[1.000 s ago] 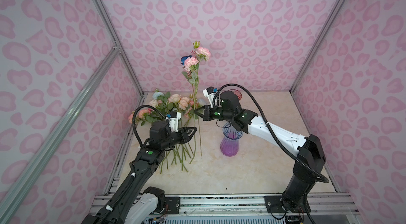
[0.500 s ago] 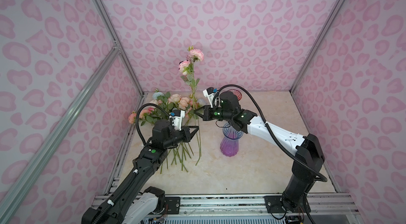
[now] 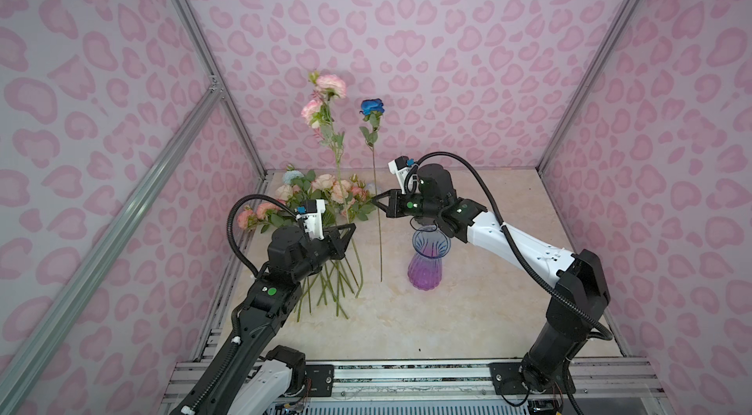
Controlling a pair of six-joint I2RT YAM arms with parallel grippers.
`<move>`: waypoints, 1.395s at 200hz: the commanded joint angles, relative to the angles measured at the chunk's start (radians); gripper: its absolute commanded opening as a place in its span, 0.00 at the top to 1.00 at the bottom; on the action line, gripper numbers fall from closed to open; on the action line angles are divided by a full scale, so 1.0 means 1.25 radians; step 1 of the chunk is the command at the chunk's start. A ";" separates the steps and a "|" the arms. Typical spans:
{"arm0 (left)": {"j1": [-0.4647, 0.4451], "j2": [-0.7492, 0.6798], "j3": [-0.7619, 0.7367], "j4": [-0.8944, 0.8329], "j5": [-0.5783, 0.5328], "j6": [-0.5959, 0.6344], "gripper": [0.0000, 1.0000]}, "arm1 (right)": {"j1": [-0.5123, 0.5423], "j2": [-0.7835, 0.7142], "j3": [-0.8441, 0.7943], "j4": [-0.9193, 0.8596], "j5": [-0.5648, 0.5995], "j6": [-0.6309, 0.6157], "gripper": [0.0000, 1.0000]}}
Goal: Arrange the flowers into the vase
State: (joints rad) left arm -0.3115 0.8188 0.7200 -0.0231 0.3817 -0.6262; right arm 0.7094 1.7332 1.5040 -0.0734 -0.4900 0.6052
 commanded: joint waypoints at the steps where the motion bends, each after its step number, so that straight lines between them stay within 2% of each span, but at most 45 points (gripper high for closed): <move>1: 0.000 -0.013 0.058 -0.016 -0.046 0.018 0.96 | -0.014 -0.003 0.001 -0.039 0.042 -0.036 1.00; 28: 0.005 0.032 0.117 -0.116 -0.193 0.044 0.96 | -0.031 -0.027 0.023 -0.066 0.053 -0.043 1.00; 81: 0.031 0.213 0.145 -0.135 -0.348 0.044 0.96 | -0.038 -0.149 0.018 -0.060 0.087 -0.024 1.00; 112: 0.066 0.332 0.163 -0.167 -0.407 0.029 0.96 | -0.037 -0.226 -0.008 -0.070 0.096 -0.024 1.00; 137: 0.082 0.432 0.179 -0.202 -0.454 0.023 0.96 | -0.037 -0.288 -0.056 -0.118 0.158 -0.060 1.00; 166: 0.090 0.539 0.209 -0.211 -0.443 0.022 0.94 | -0.042 -0.352 -0.104 -0.139 0.188 -0.068 1.00; 193: 0.102 0.617 0.260 -0.254 -0.442 0.041 0.84 | -0.053 -0.399 -0.136 -0.163 0.212 -0.079 1.00; 216: 0.118 0.641 0.290 -0.289 -0.414 0.055 0.68 | -0.067 -0.434 -0.158 -0.191 0.228 -0.093 1.00; 279: 0.121 0.543 0.315 -0.367 -0.363 0.063 0.32 | -0.109 -0.482 -0.158 -0.224 0.262 -0.146 1.00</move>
State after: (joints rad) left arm -0.1646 1.5612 1.0981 -0.4171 -0.0994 -0.5503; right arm 0.5823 1.1412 1.3033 -0.3485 -0.1963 0.4751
